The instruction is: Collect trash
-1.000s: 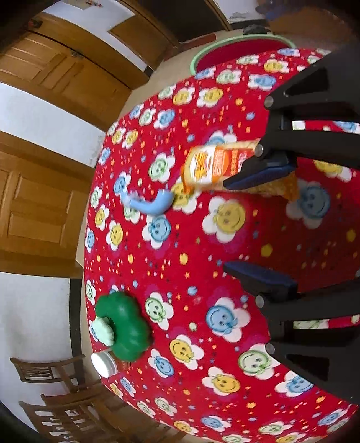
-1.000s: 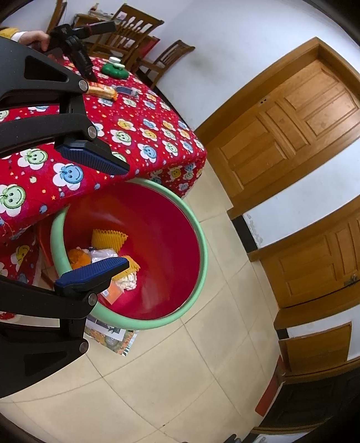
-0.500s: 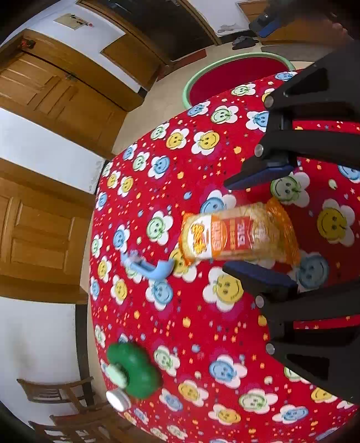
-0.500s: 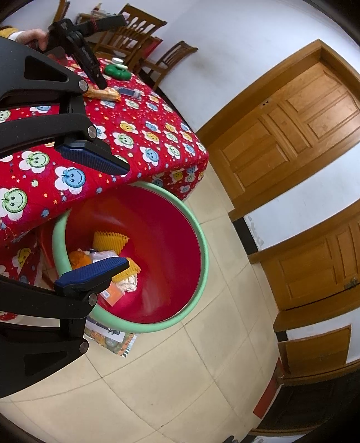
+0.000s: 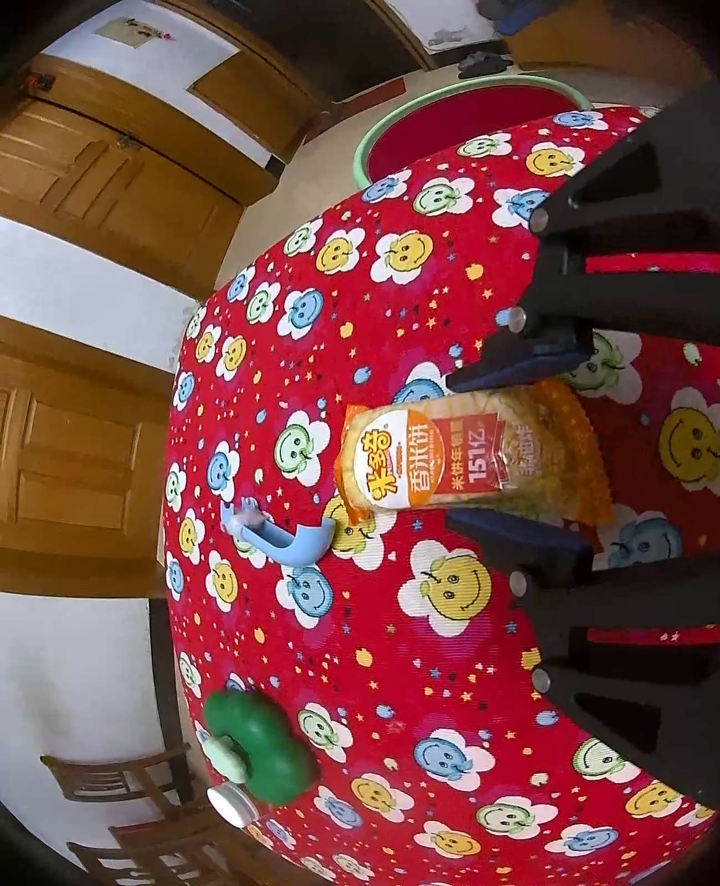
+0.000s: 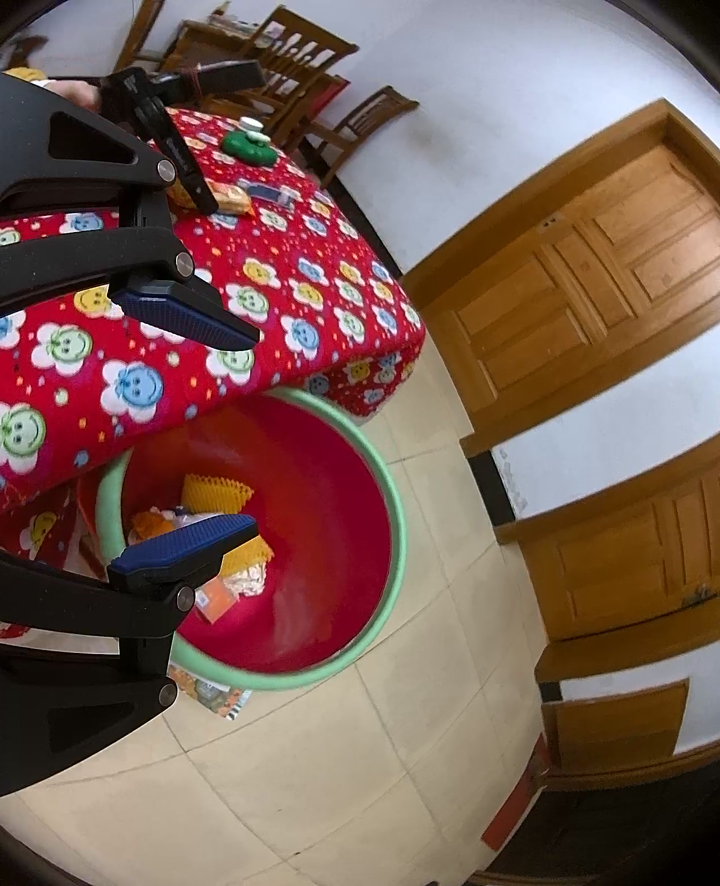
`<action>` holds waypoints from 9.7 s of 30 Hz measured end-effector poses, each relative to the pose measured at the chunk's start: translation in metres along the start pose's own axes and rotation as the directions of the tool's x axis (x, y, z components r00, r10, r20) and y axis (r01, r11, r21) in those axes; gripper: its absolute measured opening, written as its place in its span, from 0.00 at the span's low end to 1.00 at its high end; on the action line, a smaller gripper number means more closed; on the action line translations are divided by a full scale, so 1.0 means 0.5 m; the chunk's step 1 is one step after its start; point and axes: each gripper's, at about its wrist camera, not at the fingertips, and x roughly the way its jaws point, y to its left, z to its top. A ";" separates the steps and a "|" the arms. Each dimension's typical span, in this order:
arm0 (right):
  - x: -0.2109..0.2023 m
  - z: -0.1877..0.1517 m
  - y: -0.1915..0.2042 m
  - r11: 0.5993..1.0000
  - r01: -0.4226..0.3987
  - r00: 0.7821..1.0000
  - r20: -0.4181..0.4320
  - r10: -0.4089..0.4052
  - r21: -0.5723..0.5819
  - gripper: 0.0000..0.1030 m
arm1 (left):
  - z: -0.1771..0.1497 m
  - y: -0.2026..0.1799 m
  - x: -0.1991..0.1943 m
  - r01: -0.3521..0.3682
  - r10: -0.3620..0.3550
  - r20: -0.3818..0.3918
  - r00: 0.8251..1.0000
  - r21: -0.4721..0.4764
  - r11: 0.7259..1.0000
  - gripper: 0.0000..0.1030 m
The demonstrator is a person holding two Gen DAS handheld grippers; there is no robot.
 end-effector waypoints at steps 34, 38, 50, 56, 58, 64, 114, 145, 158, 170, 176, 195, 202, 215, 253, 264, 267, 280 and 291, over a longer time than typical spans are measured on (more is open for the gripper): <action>0.199 -0.028 0.463 0.923 -0.166 0.981 -0.155 0.119 -0.346 0.61 | 0.044 0.366 -0.121 -0.117 0.179 0.215 0.960 -0.276 0.954 0.39; 0.248 -0.039 0.504 0.910 -0.170 0.978 -0.177 0.110 -0.378 0.61 | 0.031 0.384 -0.099 -0.106 0.169 0.199 0.965 -0.292 0.951 0.39; 0.386 -0.077 0.580 0.896 -0.173 0.970 -0.227 0.083 -0.409 0.52 | 0.024 0.391 -0.091 -0.094 0.161 0.209 0.965 -0.299 0.950 0.39; 0.419 -0.090 0.594 0.890 -0.160 0.972 -0.223 0.068 -0.428 0.41 | 0.022 0.397 -0.090 -0.088 0.157 0.206 0.966 -0.309 0.947 0.39; 0.424 -0.094 0.596 0.889 -0.155 0.974 -0.215 0.065 -0.432 0.37 | 0.022 0.397 -0.089 -0.088 0.157 0.205 0.966 -0.309 0.947 0.39; 0.427 -0.092 0.591 0.891 -0.140 0.978 -0.199 0.057 -0.432 0.18 | 0.023 0.391 -0.086 -0.084 0.151 0.209 0.966 -0.296 0.951 0.39; 0.048 -0.035 0.139 0.980 -0.181 0.981 -0.086 0.174 -0.081 0.14 | -0.006 -0.043 -0.172 0.188 -0.192 0.134 0.972 0.042 0.981 0.39; 0.050 -0.016 -0.118 0.996 -0.013 1.000 -0.023 0.015 0.091 0.16 | -0.033 -0.305 -0.067 0.286 -0.283 -0.050 0.958 0.252 0.924 0.39; 0.027 -0.018 -0.170 0.992 0.032 0.999 0.012 -0.033 0.125 0.23 | -0.051 -0.411 -0.002 0.342 -0.307 -0.156 0.939 0.324 0.882 0.40; 0.014 -0.018 -0.161 0.992 0.028 0.999 0.019 -0.031 0.122 0.28 | -0.042 -0.379 -0.043 0.313 -0.299 -0.093 0.950 0.283 0.906 0.42; -0.004 -0.022 -0.118 0.997 0.019 0.999 0.028 -0.022 0.077 0.45 | -0.039 -0.326 -0.080 0.269 -0.266 -0.044 0.963 0.234 0.934 0.46; -0.081 -0.080 0.107 0.985 -0.074 0.994 0.068 0.086 -0.156 0.74 | -0.083 -0.094 -0.242 0.073 -0.078 0.136 0.988 0.041 0.997 0.49; -0.098 -0.122 0.179 0.963 -0.101 0.990 0.075 0.123 -0.249 0.75 | -0.123 -0.023 -0.305 -0.014 0.017 0.193 0.981 -0.021 1.000 0.49; -0.117 -0.189 0.251 0.929 -0.095 0.984 0.105 0.142 -0.358 0.76 | -0.185 0.043 -0.380 -0.138 0.162 0.278 0.947 -0.103 0.985 0.49; -0.131 -0.206 0.274 0.920 -0.101 0.982 0.107 0.152 -0.378 0.76 | -0.206 0.064 -0.411 -0.164 0.198 0.318 0.927 -0.132 0.978 0.49; -0.132 -0.205 0.274 0.920 -0.101 0.982 0.108 0.152 -0.378 0.76 | -0.206 0.065 -0.411 -0.164 0.198 0.317 0.927 -0.132 0.978 0.49; -0.132 -0.204 0.274 0.920 -0.101 0.982 0.108 0.152 -0.378 0.76 | -0.206 0.065 -0.411 -0.163 0.198 0.318 0.927 -0.132 0.978 0.49; -0.133 -0.203 0.273 0.920 -0.102 0.982 0.107 0.153 -0.378 0.76 | -0.206 0.065 -0.411 -0.164 0.198 0.318 0.927 -0.131 0.978 0.49; -0.133 -0.203 0.272 0.920 -0.102 0.982 0.108 0.154 -0.377 0.76 | -0.206 0.065 -0.412 -0.164 0.198 0.319 0.927 -0.132 0.978 0.49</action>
